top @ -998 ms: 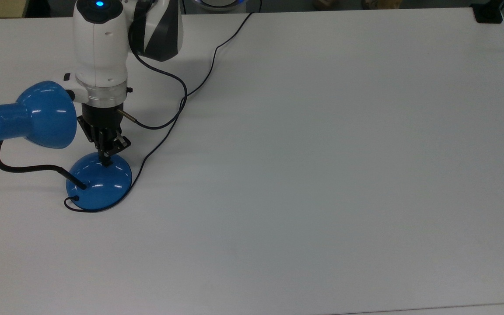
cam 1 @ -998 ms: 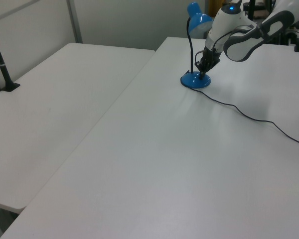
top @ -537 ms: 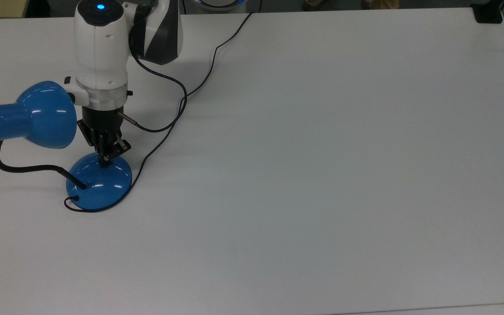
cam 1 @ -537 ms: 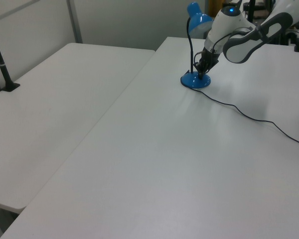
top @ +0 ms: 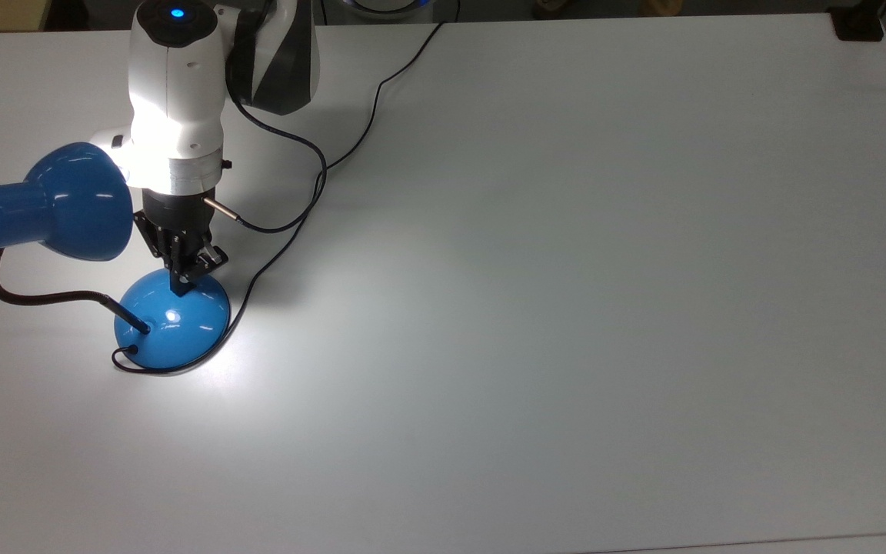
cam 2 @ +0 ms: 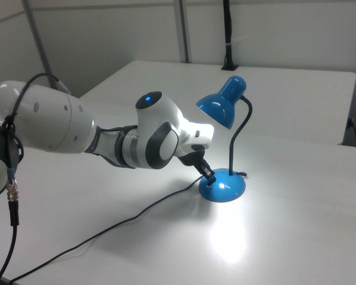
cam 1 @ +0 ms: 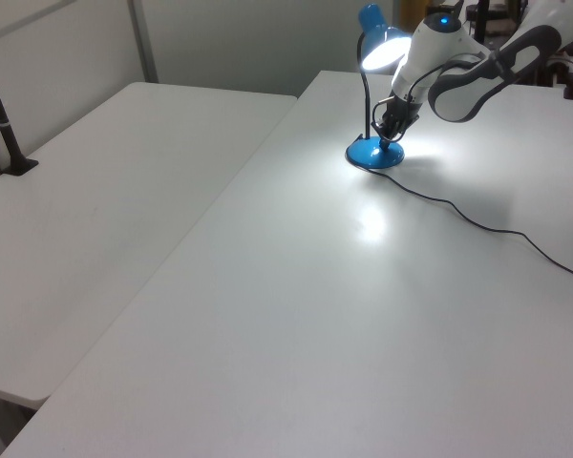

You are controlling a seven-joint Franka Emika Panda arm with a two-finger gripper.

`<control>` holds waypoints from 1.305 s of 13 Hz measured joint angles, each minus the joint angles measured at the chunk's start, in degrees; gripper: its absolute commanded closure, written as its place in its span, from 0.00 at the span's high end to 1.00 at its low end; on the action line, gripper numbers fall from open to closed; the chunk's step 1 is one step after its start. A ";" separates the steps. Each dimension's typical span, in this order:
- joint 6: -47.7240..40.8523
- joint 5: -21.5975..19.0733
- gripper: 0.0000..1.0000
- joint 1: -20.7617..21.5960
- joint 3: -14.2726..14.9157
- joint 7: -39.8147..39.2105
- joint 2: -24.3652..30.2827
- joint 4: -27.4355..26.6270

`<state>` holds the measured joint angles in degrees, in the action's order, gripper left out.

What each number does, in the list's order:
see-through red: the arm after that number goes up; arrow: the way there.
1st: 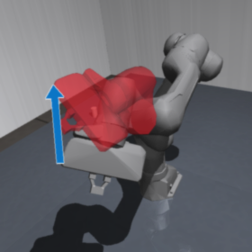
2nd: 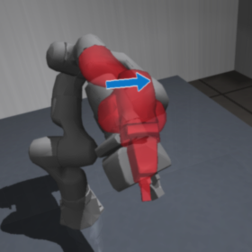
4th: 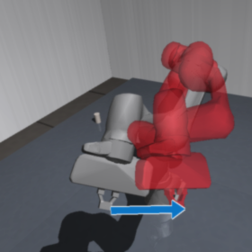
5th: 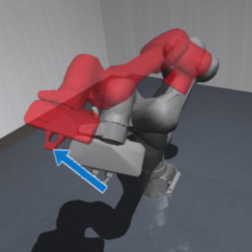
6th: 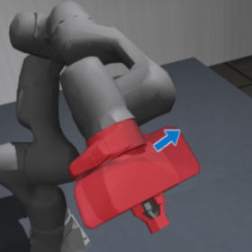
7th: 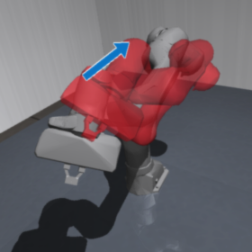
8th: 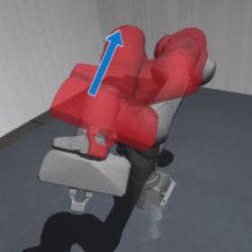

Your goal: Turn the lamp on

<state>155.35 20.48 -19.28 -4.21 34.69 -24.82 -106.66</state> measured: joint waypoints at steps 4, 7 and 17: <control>-0.24 0.24 0.00 -0.52 -0.14 0.00 0.27 0.07; -4.38 0.31 0.00 -0.09 -2.18 -0.01 2.41 0.13; -26.97 -0.70 0.00 7.54 -12.20 -4.61 10.09 1.74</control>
<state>128.38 19.78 -11.73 -16.41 30.08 -14.72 -104.92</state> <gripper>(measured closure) 0.991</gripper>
